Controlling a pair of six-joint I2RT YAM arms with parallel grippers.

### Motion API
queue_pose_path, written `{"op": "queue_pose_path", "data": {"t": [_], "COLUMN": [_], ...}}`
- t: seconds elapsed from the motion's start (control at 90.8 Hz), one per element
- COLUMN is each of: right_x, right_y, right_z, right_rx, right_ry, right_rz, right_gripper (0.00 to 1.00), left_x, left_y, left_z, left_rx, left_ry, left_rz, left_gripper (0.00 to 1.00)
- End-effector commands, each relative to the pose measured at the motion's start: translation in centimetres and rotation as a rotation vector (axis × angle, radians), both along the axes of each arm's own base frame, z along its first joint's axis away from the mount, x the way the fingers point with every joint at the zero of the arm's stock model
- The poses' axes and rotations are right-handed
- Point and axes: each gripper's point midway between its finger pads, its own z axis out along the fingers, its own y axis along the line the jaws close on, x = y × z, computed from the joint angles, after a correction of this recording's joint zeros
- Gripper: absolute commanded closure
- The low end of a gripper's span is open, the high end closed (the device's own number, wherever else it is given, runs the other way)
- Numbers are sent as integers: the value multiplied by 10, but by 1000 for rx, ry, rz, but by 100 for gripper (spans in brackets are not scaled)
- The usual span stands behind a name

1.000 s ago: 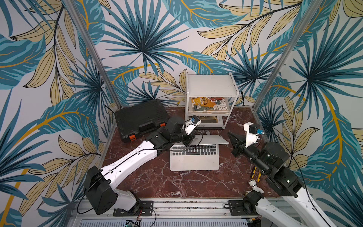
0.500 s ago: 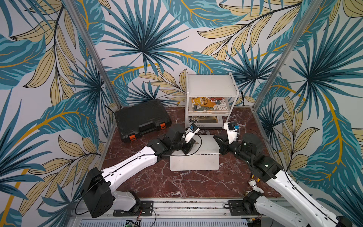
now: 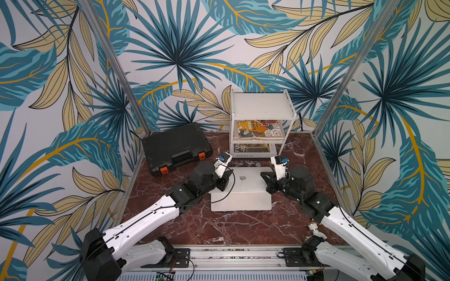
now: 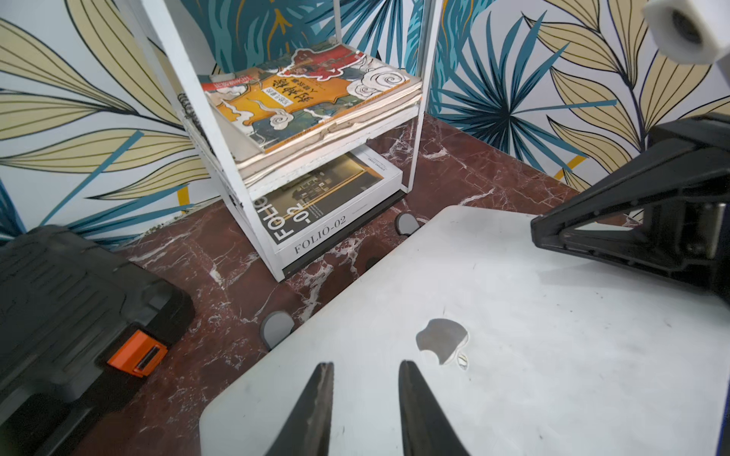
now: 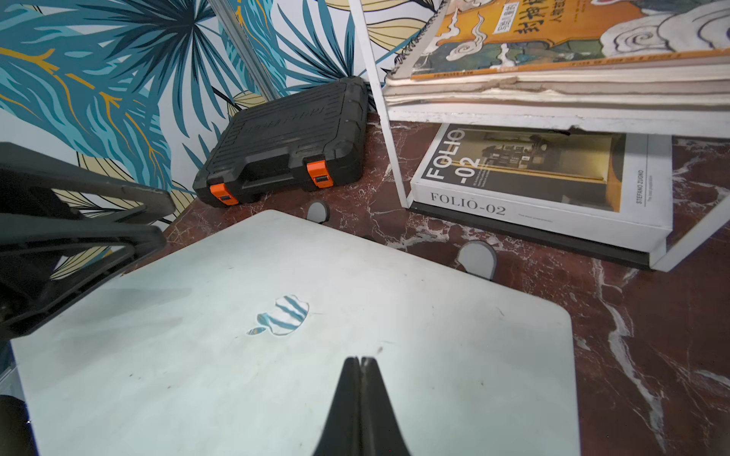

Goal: Close the laptop lid and set it aside
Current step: Close the lid of the laptop.

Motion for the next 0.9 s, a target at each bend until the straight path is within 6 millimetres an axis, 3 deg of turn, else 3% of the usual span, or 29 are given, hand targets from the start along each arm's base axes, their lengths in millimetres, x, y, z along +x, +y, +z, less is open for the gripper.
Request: {"op": "queue_pose_path", "data": {"t": [0.0, 0.408, 0.705, 0.892], "right_x": [-6, -8, -9, -8], "right_y": [-2, -16, -19, -19], "right_z": [-21, -52, -76, -78], "right_rx": [-16, -48, -71, -61], "right_ry": [32, 43, 79, 86], "right_rz": [3, -48, -61, -69], "right_gripper": [100, 100, 100, 100], "left_x": [2, -16, -22, -21], "left_y": [5, 5, 9, 9], "left_z": [-5, -77, -109, -120], "left_rx": [-23, -15, 14, 30], "left_ry": [-9, 138, 204, 223], "left_rz": [25, -5, 5, 9], "left_gripper": [67, 67, 68, 68]}}
